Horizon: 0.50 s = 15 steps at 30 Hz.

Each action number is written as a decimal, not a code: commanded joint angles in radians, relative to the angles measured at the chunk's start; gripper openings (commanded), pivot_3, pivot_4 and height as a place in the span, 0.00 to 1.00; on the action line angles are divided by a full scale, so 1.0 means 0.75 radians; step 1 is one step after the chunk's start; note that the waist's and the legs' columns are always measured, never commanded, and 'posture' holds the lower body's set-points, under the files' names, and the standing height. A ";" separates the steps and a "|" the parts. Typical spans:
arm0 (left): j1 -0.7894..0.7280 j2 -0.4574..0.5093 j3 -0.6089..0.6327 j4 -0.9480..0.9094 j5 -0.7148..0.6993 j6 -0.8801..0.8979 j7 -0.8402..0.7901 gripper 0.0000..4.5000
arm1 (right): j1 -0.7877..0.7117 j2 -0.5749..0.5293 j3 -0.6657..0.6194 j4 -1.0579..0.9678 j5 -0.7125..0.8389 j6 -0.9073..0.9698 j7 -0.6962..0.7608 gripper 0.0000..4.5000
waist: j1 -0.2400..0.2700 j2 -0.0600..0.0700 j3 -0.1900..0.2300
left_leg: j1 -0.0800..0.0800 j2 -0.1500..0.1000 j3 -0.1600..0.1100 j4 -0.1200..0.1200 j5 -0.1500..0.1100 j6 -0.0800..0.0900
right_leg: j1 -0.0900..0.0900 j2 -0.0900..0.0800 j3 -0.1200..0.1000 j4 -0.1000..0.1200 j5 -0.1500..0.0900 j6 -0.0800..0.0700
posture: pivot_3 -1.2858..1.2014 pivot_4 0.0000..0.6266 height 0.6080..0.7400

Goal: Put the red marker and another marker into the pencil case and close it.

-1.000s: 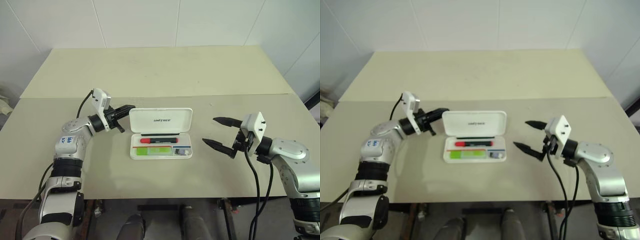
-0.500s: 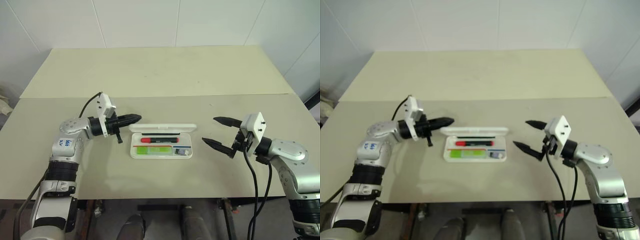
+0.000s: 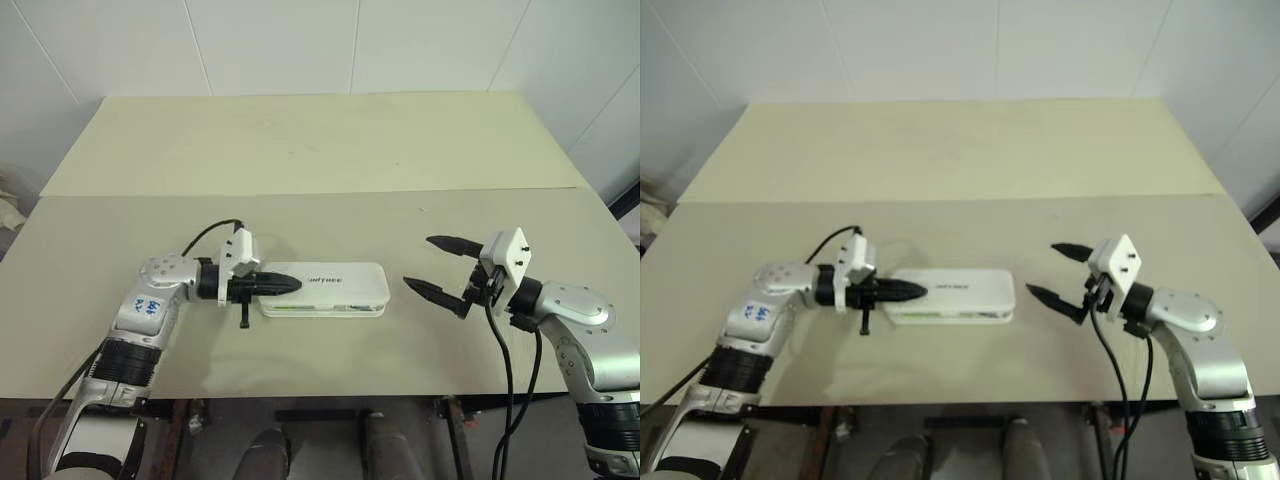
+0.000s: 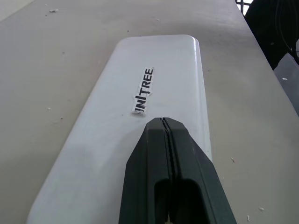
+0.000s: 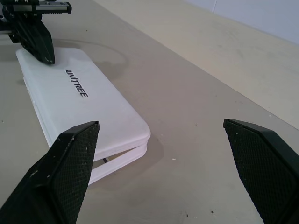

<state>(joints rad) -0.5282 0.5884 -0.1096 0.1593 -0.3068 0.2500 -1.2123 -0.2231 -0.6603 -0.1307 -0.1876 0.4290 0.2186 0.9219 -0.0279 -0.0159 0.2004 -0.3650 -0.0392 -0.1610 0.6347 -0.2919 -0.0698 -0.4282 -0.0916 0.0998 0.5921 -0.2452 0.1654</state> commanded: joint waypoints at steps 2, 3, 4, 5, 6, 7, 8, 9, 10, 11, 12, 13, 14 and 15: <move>0.027 0.027 -0.046 -0.008 0.061 -0.003 0.008 0.01 | 0.015 0.013 -0.033 -0.074 0.023 -0.006 -0.035 1.00 | 0.001 0.000 0.000 | 0.000 0.000 0.000 0.000 0.000 0.000 | 0.000 0.000 0.000 0.000 0.000 0.000 | 0.52 0.24 1.00; 0.026 0.026 -0.047 0.001 0.065 -0.004 0.013 0.01 | 0.017 0.015 -0.032 -0.079 0.024 -0.004 -0.041 1.00 | 0.001 0.000 0.000 | 0.000 0.000 0.000 0.000 0.000 0.000 | 0.000 0.000 0.000 0.000 0.000 0.000 | 0.52 0.24 1.00; 0.020 0.023 -0.050 0.016 0.079 -0.012 0.026 0.01 | 0.019 0.017 -0.030 -0.085 0.024 -0.003 -0.047 1.00 | 0.001 0.000 0.000 | 0.001 0.000 0.000 0.000 0.000 0.000 | 0.001 0.000 0.000 0.000 0.000 0.000 | 0.52 0.24 1.00; 0.014 0.020 -0.056 0.027 0.087 -0.011 0.031 0.01 | 0.024 0.019 -0.031 -0.092 0.025 -0.001 -0.053 1.00 | 0.001 0.000 0.000 | 0.001 0.000 0.000 0.000 0.000 0.000 | 0.001 0.000 0.000 0.000 0.000 0.000 | 0.52 0.24 1.00; 0.008 0.017 -0.066 0.039 0.104 -0.017 0.041 0.01 | 0.029 0.022 -0.031 -0.100 0.026 0.000 -0.060 1.00 | 0.001 0.000 0.000 | 0.001 0.000 0.000 0.000 0.000 0.000 | 0.002 0.000 0.000 0.000 0.000 0.000 | 0.52 0.24 1.00; 0.003 0.011 -0.076 0.050 0.124 -0.024 0.059 0.01 | 0.034 0.023 -0.032 -0.107 0.027 0.001 -0.066 1.00 | 0.002 0.000 0.000 | 0.002 0.000 0.000 0.000 0.000 0.000 | 0.002 0.000 0.000 0.001 0.000 0.000 | 0.52 0.24 1.00; 0.004 0.009 -0.088 0.050 0.132 -0.022 0.061 0.01 | 0.039 0.026 -0.033 -0.114 0.027 0.001 -0.075 1.00 | 0.002 0.000 0.000 | 0.003 0.000 0.000 0.000 0.000 0.000 | 0.003 0.000 0.000 0.001 0.000 0.000 | 0.52 0.24 1.00; 0.007 0.012 -0.099 0.045 0.141 -0.016 0.060 0.01 | 0.044 0.029 -0.033 -0.123 0.027 0.004 -0.084 1.00 | 0.002 0.000 0.000 | 0.004 0.000 0.000 0.000 0.000 0.000 | 0.004 0.000 0.000 0.001 0.000 0.000 | 0.52 0.24 1.00; 0.010 0.015 -0.112 0.041 0.156 -0.011 0.066 0.01 | 0.048 0.031 -0.033 -0.131 0.027 0.005 -0.092 1.00 | 0.001 0.000 0.000 | 0.006 0.000 0.000 0.000 0.000 0.000 | 0.006 0.000 0.000 0.001 0.000 0.000 | 0.52 0.24 1.00; 0.012 0.020 -0.120 0.038 0.166 -0.007 0.069 0.01 | 0.051 0.033 -0.032 -0.138 0.027 0.007 -0.099 1.00 | 0.001 0.000 0.000 | 0.010 0.000 0.000 0.000 0.000 0.000 | 0.010 0.000 0.000 0.000 0.000 0.000 | 0.52 0.24 1.00; 0.013 0.023 -0.128 0.036 0.173 -0.005 0.069 0.01 | 0.054 0.035 -0.032 -0.146 0.027 0.010 -0.107 1.00 | 0.001 0.000 0.000 | 0.013 0.000 0.000 0.000 0.000 0.000 | 0.013 0.000 0.000 0.000 0.000 0.000 | 0.52 0.24 1.00; 0.011 0.030 -0.142 0.035 0.189 0.000 0.073 0.01 | 0.058 0.037 -0.031 -0.154 0.027 0.013 -0.113 1.00 | 0.001 0.000 0.000 | 0.016 0.000 0.000 -0.001 0.000 0.001 | 0.017 0.000 0.000 -0.002 0.000 0.000 | 0.52 0.24 1.00; 0.004 0.028 -0.153 0.034 0.195 0.011 0.077 0.01 | 0.062 0.038 -0.033 -0.163 0.029 0.018 -0.118 1.00 | 0.000 0.000 0.000 | 0.019 0.000 0.000 -0.001 0.000 0.001 | 0.021 0.000 0.000 -0.003 -0.001 0.000 | 0.52 0.24 1.00; 0.000 0.027 -0.159 0.033 0.198 0.018 0.079 0.01 | 0.065 0.040 -0.032 -0.171 0.030 0.023 -0.123 1.00 | 0.000 0.000 0.000 | 0.020 0.000 0.000 -0.001 0.000 0.001 | 0.023 0.000 0.000 -0.004 -0.001 0.000 | 0.52 0.24 1.00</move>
<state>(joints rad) -0.5434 0.5995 -0.1823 0.1660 -0.2152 0.2343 -1.1585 -0.1769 -0.6324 -0.1307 -0.2703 0.4311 0.2345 0.8424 -0.0278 -0.0159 0.2003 -0.3500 -0.0392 -0.1608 0.6343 -0.2921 -0.0684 -0.4102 -0.0916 0.0998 0.5878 -0.2457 0.1651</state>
